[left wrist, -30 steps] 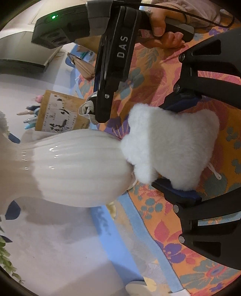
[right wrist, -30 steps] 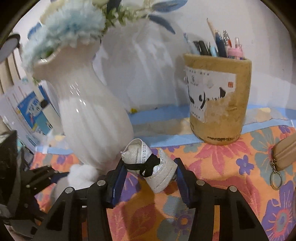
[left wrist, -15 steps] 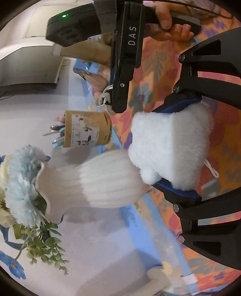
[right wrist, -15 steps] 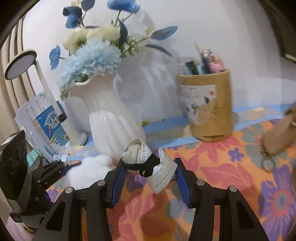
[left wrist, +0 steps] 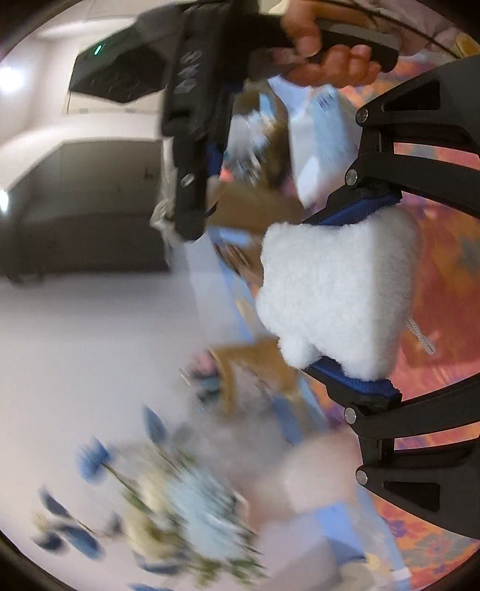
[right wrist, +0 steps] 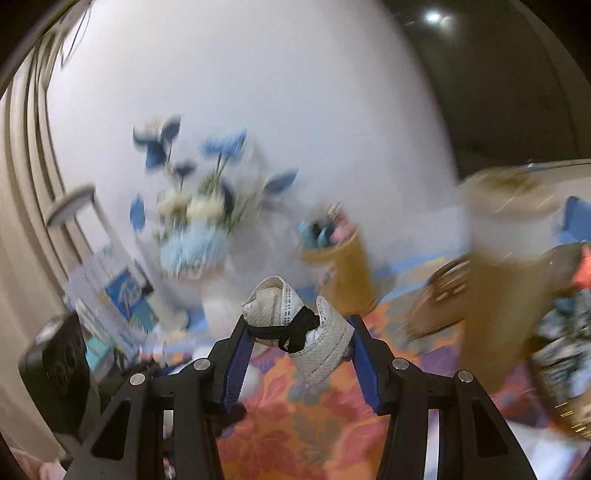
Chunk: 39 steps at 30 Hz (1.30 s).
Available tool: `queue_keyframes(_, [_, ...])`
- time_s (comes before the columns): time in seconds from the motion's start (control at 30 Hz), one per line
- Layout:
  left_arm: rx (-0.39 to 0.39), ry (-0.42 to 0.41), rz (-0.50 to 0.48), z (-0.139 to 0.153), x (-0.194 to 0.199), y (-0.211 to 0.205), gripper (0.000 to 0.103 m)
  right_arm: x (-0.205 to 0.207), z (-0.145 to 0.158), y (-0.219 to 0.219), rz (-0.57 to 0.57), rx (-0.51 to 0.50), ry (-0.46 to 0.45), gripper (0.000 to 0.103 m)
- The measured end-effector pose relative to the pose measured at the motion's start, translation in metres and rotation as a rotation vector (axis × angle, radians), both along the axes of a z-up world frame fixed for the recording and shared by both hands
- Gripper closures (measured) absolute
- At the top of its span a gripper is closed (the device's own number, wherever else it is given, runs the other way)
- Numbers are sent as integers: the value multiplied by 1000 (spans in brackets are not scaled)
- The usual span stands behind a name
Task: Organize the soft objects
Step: 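Carry the white plush and scrunchie to the glass bowl and release both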
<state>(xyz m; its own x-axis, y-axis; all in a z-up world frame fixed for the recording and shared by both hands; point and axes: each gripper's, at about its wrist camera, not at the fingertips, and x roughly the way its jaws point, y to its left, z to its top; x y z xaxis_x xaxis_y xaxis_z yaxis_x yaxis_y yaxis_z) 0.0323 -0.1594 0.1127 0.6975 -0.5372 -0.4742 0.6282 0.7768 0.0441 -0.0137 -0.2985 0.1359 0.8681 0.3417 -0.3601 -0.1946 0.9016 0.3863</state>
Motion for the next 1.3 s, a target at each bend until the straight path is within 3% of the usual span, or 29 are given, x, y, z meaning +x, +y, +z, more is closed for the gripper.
queue_keyframes(0.13, [-4, -52, -74, 17, -17, -46, 38, -24, 32, -49, -75, 20, -73, 53])
queue_keyframes(0.27, [-21, -4, -118, 25, -18, -91, 38, -37, 55, -88, -155, -1, -98, 53])
queue_keyframes(0.43, [-4, -64, -174, 27, -32, -149, 38, -30, 67, -140, -235, -23, -60, 53])
queue_keyframes(0.57, [17, -109, -158, 23, -31, -189, 38, -15, 66, -175, -271, -24, -15, 53])
queue_keyframes(0.73, [25, -57, -138, 9, -7, -231, 38, 10, 57, -214, -317, -60, 55, 53])
queue_keyframes(0.8, [42, -36, -139, 3, 3, -243, 31, 19, 50, -225, -325, -70, 85, 53])
queue_keyframes(0.83, [48, -26, -144, 0, 8, -247, 28, 26, 46, -231, -337, -84, 102, 51])
queue_keyframes(0.9, [52, -5, -153, -4, 13, -250, 26, 34, 39, -239, -364, -110, 137, 35])
queue_keyframes(0.93, [49, 9, -159, -5, 15, -250, 24, 36, 36, -241, -385, -121, 151, 20])
queue_keyframes(1.0, [48, 41, -165, -8, 17, -249, 21, 38, 31, -246, -416, -123, 165, 9])
queue_keyframes(1.13, [33, 81, -165, -7, 21, -240, 19, 30, 30, -256, -437, -73, 164, 9])
queue_keyframes(1.3, [24, 54, -194, 7, -4, -231, 19, 4, 42, -256, -457, 1, 115, 9])
